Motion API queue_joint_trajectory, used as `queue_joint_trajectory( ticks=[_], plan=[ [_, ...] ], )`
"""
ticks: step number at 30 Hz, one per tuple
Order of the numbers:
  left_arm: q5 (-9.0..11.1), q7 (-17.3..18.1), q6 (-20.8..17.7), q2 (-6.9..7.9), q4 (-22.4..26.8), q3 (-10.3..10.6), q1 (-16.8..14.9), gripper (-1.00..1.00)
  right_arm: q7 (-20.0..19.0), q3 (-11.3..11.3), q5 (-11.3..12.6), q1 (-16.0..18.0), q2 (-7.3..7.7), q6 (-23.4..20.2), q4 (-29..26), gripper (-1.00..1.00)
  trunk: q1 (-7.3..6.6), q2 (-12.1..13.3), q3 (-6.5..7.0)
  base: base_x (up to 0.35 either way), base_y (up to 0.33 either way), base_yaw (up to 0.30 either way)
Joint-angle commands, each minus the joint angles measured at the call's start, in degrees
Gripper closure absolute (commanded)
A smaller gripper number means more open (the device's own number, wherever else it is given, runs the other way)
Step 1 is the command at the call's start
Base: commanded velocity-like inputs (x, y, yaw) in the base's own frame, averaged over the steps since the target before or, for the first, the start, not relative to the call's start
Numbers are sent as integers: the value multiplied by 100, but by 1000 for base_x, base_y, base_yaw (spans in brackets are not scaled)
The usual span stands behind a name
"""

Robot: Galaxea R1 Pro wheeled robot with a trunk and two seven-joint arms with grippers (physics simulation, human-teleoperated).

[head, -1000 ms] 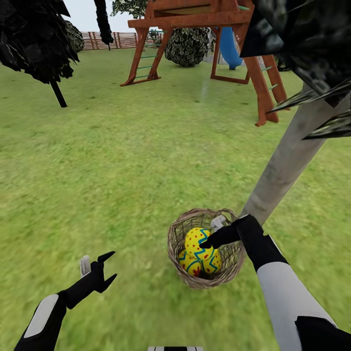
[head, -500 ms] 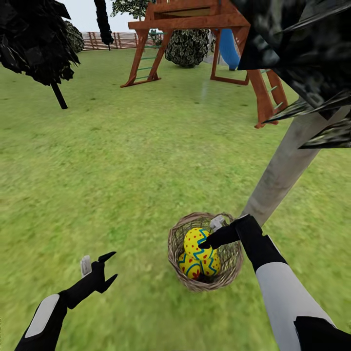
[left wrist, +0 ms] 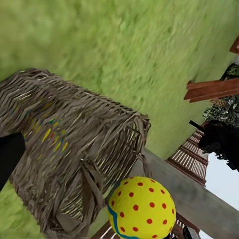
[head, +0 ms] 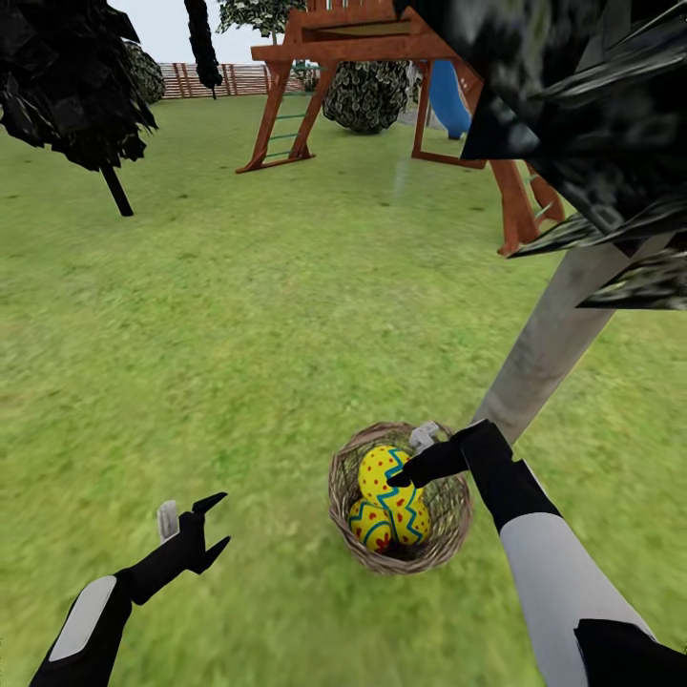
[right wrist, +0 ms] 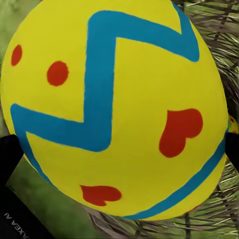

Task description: Take the three Easter eggs out of the wicker basket on the lawn in the garden, then place them on the lawn next to a single tree (choose any tree) so that all three eggs are next to the same tree and none are left in the basket.

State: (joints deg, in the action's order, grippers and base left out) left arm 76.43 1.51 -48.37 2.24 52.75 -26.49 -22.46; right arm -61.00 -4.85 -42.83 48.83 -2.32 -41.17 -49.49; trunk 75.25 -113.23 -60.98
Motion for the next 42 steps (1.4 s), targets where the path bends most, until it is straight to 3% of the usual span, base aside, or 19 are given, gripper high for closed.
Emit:
queue_joint_trajectory(
  ticks=[1, 4, 20, 34, 42],
  plan=[
    [-18, 16, -32, -5, -1, -14, -4, -100, -68, -26, -40, 3, -11, -50, -11, 100, -23, 40, 14, 0, 0, 0],
    [-21, 20, -32, -8, -1, -14, -4, -100, -70, -27, -34, 1, -14, -61, -8, 100, -89, 160, 68, 0, 0, -2],
    [-6, 76, -32, 13, -1, -16, -4, -100, -82, -34, 1, 3, 12, -65, -25, 100, -89, 160, 147, -105, 0, -244],
    [-14, 68, -32, 10, -1, -6, -4, -100, -88, -34, 3, 3, 12, -66, -31, 100, -397, 722, 474, -1, 0, -254],
    [-1, 68, -34, -2, 5, -5, -4, -100, -45, -27, -52, 3, 8, -9, -25, 100, -572, 1042, 622, 0, 0, -25]
  ],
)
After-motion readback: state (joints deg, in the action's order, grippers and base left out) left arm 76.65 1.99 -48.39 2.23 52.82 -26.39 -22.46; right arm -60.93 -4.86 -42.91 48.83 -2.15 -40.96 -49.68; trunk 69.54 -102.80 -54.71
